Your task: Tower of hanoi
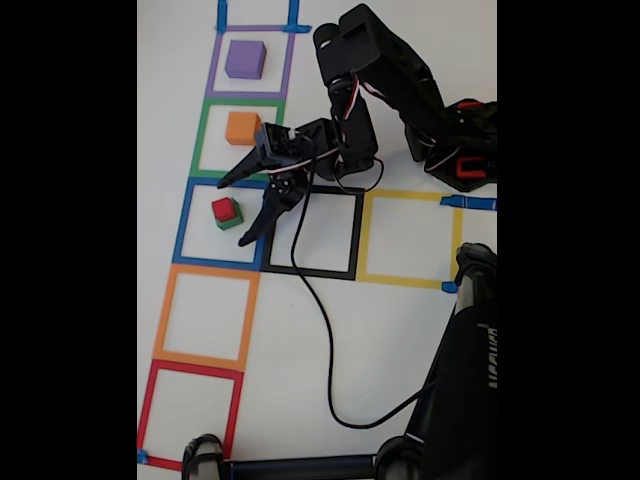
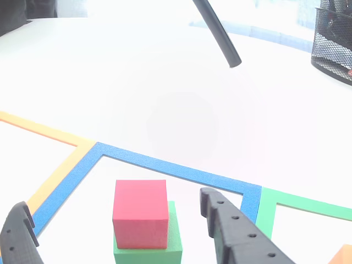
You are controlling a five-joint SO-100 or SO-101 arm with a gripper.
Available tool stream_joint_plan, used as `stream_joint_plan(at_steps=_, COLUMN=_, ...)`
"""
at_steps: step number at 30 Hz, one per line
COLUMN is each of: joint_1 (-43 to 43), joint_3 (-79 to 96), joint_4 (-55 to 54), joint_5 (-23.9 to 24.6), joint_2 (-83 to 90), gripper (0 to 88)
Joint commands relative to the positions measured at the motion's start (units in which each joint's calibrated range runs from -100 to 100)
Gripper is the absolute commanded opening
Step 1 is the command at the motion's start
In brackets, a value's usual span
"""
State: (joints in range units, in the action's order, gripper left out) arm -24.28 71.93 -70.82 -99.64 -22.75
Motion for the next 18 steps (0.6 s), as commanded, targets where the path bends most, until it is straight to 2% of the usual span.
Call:
stream_joint_plan(at_steps=1, joint_1=-0.2, joint_3=-4.3, joint_4=-1.2, joint_5=-0.4, joint_2=-1.3, gripper=35.1)
stream_joint_plan(at_steps=18, joint_1=-2.9, joint_3=-5.8, joint_4=-1.5, joint_5=-0.4, joint_2=-4.3, gripper=33.6)
